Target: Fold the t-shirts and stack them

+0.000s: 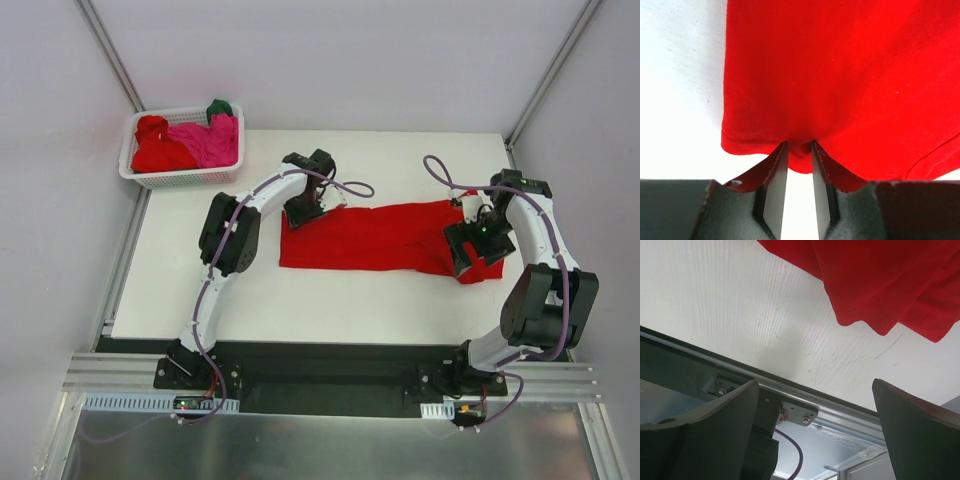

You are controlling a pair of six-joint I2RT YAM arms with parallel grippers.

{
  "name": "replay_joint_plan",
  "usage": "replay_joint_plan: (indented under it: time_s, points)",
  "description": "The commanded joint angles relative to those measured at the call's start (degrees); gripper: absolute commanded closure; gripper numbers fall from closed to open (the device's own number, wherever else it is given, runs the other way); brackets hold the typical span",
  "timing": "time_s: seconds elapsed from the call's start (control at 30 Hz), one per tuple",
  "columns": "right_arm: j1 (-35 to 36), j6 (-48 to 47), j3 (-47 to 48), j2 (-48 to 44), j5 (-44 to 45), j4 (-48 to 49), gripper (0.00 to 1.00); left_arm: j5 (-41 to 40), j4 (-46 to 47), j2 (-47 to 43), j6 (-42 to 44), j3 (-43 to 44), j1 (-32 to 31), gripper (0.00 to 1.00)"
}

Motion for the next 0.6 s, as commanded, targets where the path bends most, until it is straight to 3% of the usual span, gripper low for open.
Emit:
replay_joint_plan:
  time_s: [0.0,0.43,0.57]
  points:
    - [-0.2,0.6,0.4,-1.3,-1.1,-0.5,0.0,-1.1,-1.7,-2.5,-0.1,1.5,-0.1,0.79]
    - [-0.2,0.6,0.0,-1.3,-1.4,-0.6,0.0,-1.6,-1.7,-3.1,-0.6,1.2,-0.1,0.82]
    - [-0.2,0.7,0.1,-1.3,-1.6,-0.5,0.0,-1.7,-1.7,-3.6,-0.7,1.4,0.0,0.88]
